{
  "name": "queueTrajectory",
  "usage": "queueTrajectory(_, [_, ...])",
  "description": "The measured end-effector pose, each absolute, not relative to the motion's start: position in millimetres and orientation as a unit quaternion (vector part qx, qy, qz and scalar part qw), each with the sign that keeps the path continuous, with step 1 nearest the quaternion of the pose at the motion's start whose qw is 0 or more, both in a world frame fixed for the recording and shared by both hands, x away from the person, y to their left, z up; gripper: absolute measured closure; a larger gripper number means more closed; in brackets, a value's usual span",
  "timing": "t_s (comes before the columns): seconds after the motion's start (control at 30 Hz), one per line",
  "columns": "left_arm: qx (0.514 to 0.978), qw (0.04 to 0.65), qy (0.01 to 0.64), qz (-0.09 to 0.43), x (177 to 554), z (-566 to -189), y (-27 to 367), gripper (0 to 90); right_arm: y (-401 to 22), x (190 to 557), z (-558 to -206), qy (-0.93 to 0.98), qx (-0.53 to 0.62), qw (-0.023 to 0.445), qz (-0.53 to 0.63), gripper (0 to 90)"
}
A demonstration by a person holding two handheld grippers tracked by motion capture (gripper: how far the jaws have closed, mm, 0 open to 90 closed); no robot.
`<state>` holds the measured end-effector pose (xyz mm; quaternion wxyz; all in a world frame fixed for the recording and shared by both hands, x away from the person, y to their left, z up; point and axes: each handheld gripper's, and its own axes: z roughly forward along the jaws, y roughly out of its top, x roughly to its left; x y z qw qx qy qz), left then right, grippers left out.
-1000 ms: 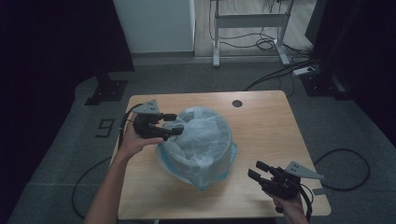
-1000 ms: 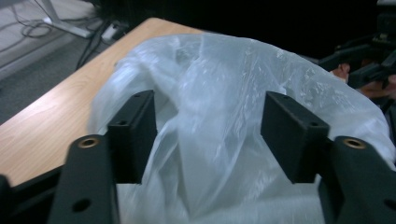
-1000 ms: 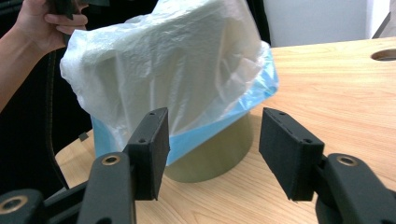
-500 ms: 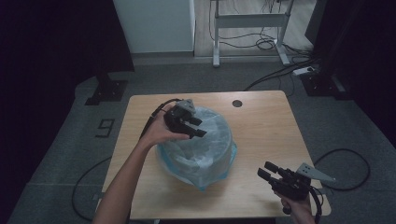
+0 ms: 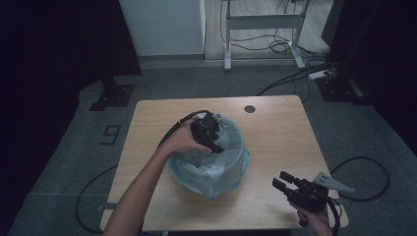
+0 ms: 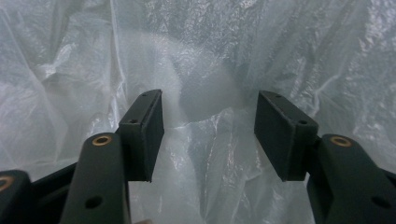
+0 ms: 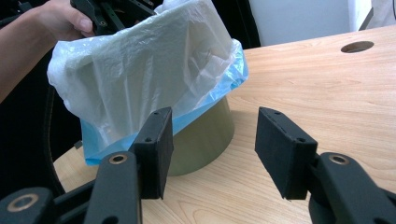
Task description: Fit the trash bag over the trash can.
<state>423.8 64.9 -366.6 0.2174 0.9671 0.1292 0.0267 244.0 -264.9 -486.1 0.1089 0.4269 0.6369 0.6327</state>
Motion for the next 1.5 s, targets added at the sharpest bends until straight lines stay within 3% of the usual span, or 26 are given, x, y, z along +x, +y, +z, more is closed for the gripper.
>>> queueTrajectory(0.33, [0.933, 0.322, 0.15, 0.056, 414.0, -337.7, 94.8, 29.7, -268.5, 242.0, -484.4, 0.629, 0.432, 0.115, 0.636, 45.3])
queueTrajectory(0.6, [0.893, 0.403, 0.176, 0.098, 386.7, -327.6, 136.7, 25.4, -268.4, 241.0, -484.0, 0.629, 0.433, 0.121, 0.634, 44.6])
queueTrajectory(1.13, [0.846, 0.454, 0.233, 0.157, 336.7, -347.0, 215.3, 24.8, -266.9, 243.8, -489.3, 0.65, 0.442, 0.161, 0.597, 42.6])
queueTrajectory(1.5, [0.828, 0.47, 0.26, 0.16, 304.6, -374.3, 254.5, 24.7, -268.4, 245.2, -491.8, 0.652, 0.449, 0.169, 0.588, 41.2])
